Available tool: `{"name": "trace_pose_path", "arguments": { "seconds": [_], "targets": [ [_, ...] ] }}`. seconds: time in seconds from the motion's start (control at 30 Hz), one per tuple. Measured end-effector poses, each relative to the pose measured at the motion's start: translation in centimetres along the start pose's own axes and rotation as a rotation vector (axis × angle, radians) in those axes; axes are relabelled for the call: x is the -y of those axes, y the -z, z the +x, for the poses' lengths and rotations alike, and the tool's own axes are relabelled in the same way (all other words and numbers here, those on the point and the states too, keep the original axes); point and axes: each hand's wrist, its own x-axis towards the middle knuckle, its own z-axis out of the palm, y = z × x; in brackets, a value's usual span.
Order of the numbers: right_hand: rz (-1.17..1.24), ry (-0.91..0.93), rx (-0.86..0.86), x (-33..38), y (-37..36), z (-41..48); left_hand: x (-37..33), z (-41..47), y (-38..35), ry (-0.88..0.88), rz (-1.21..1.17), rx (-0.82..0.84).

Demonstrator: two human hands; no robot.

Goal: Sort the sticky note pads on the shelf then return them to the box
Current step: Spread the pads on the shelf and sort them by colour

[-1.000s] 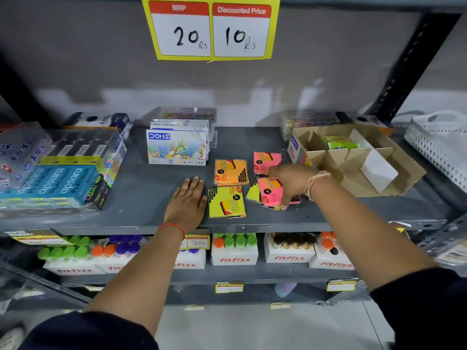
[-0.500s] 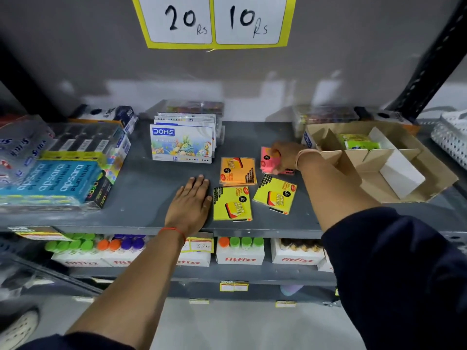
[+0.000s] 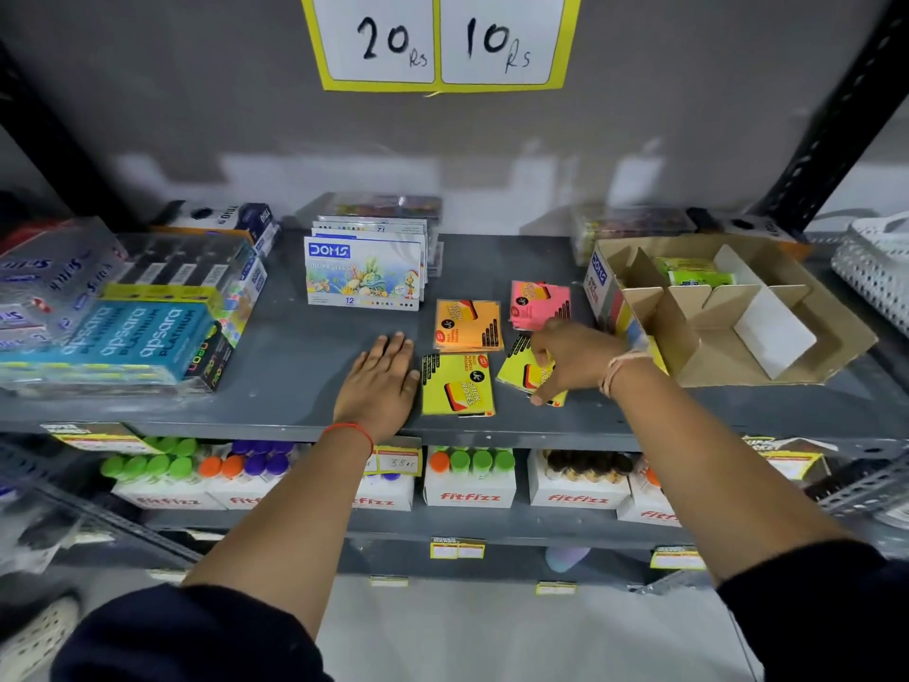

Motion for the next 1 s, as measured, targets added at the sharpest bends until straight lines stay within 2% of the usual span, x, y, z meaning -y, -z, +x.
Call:
{"name": "trace_pose_path", "arguments": {
  "seconds": [0.23, 0.4, 0.57, 0.67, 0.83, 1.0],
  "targets": [
    [0.083, -0.03, -0.01, -1.2, 0.3, -0.8, 0.0, 0.1, 0.1, -0.003, 0.001, 0.007],
    [0.219, 0.144, -0.167, 2.0, 3.1, -1.6, 0.2, 0.0, 0.1, -0.018, -0.028, 0.008],
    [0.196, 0.254, -0.052, 6.6, 0.7, 0.5, 0.2, -0.2, 0.4, 0.036, -0.05, -0.038],
    [0.234, 0.221, -0.046, 7.0, -1.8, 0.9, 0.1, -0.6, 0.3, 0.103, 0.019, -0.046],
    [0.267, 0.168, -0.118, 6.0, -2.6, -0.5, 0.0, -0.6, 0.3, 0.104, 0.001, -0.021],
    [0.483, -0.144, -0.431, 8.1, -3.6, -2.2, 0.1, -0.5, 0.2, 0.098, 0.001, -0.028]
  ]
}}
